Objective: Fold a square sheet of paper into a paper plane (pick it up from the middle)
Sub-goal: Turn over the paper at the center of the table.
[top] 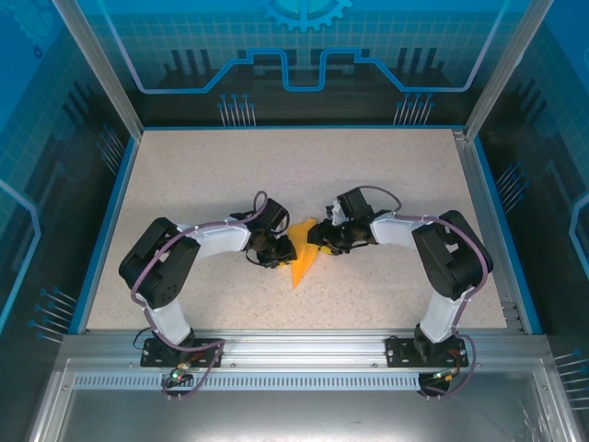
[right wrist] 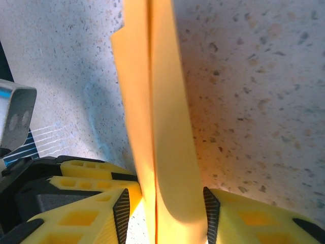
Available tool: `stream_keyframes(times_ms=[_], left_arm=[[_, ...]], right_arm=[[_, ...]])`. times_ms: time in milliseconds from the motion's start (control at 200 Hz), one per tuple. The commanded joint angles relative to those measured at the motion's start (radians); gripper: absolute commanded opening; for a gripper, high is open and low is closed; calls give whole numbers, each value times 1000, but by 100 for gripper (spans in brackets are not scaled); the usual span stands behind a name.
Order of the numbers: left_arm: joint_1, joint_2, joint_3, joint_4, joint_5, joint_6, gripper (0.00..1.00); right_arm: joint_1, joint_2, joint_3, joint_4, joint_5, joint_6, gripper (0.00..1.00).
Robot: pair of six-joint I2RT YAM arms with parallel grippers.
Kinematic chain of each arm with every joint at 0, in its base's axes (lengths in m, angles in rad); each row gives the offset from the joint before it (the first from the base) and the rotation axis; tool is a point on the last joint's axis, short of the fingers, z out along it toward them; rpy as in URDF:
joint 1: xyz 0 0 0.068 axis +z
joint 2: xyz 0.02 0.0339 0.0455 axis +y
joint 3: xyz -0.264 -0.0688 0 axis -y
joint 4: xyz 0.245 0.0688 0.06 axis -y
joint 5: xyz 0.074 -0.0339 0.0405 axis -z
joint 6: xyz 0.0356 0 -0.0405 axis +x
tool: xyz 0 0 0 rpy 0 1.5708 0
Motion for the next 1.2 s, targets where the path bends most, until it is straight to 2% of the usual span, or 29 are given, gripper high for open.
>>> stream_keyframes(times_ms=[0, 355, 450, 770, 1000, 1195], left_arm=[[0, 36, -5, -18, -28, 8, 24], [1, 26, -15, -10, -35, -5, 23], [0, 21, -16, -12, -34, -6, 23], [-1, 12, -32, 5, -30, -15, 22], [0, 0, -32, -1, -33, -19, 22], [0, -19, -33, -6, -34, -20, 22]], right_arm=[[21, 7, 3, 45, -32, 27, 45], [66, -15, -24, 93, 58, 101, 44], [83, -38, -88, 143, 78, 120, 44], [103, 9, -37, 169, 97, 124, 36], [101, 24, 11, 129, 119, 109, 35], [97, 44, 38, 99, 107, 88, 25]])
